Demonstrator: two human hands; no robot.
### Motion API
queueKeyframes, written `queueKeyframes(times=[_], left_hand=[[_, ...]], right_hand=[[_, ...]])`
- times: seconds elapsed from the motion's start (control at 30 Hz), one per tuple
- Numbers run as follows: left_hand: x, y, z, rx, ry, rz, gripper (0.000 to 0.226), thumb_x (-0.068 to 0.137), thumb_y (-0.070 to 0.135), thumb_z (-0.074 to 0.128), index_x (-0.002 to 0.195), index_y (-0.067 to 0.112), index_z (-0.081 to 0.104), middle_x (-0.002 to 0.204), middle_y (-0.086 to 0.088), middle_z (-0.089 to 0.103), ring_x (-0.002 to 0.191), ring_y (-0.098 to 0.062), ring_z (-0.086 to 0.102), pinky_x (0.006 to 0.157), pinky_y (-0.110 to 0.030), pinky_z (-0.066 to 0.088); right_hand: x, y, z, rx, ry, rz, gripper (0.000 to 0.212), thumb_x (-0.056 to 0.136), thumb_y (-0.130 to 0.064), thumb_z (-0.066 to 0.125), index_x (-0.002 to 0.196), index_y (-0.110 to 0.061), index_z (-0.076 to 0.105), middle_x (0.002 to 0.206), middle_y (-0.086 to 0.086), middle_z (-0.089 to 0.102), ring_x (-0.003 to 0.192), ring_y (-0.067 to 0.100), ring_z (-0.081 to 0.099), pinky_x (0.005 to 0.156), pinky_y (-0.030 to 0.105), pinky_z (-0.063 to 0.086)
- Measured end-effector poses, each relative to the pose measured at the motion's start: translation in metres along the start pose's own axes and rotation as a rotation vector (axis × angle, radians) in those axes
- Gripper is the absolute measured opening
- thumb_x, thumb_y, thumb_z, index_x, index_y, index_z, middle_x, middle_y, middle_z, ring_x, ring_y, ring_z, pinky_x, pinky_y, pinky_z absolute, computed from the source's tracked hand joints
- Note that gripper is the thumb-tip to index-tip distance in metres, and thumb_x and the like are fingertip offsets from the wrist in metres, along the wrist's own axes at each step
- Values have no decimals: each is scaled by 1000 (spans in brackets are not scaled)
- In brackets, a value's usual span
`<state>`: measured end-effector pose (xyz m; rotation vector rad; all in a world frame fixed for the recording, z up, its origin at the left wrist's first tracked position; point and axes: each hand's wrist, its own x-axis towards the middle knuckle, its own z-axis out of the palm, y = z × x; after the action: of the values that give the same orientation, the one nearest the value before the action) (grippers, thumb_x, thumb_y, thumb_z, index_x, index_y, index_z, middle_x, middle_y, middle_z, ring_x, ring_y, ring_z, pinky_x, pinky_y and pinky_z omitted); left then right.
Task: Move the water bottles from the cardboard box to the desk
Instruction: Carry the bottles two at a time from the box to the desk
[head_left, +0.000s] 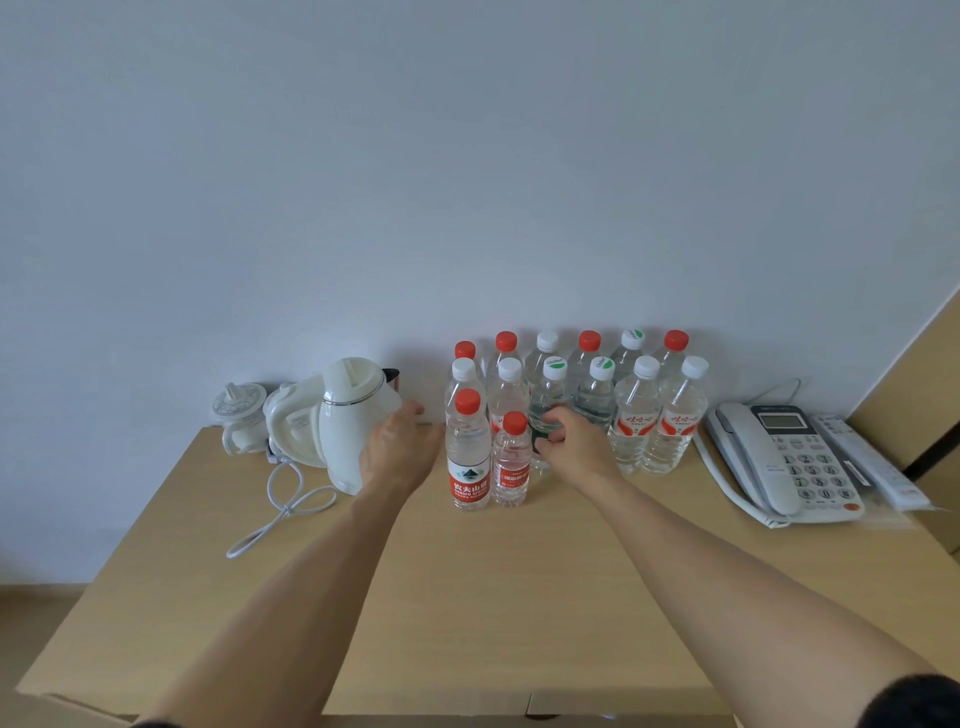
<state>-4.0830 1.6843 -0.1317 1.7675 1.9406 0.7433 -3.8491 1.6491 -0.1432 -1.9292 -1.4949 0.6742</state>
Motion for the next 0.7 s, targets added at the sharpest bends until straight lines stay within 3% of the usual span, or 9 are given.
queueKeyframes(times=[0.33, 0.7], left_hand=[[18, 38, -31, 127, 67, 219, 47, 98, 50, 52, 134, 21, 59, 126, -6, 64, 116, -30, 59, 89, -40, 49], [-29, 129, -12, 388, -38, 561, 43, 101, 44, 45, 136, 23, 59, 132, -3, 63, 126, -28, 50, 105, -43, 39]], right_hand=[[-20, -13, -25, -114, 112, 7, 37, 97, -29, 63, 131, -16, 59, 116, 6, 68, 109, 24, 64, 87, 36, 52], [-61, 6, -78, -267, 89, 45, 47, 98, -34, 55, 142, -19, 49, 131, 11, 61, 122, 31, 55, 92, 37, 45]])
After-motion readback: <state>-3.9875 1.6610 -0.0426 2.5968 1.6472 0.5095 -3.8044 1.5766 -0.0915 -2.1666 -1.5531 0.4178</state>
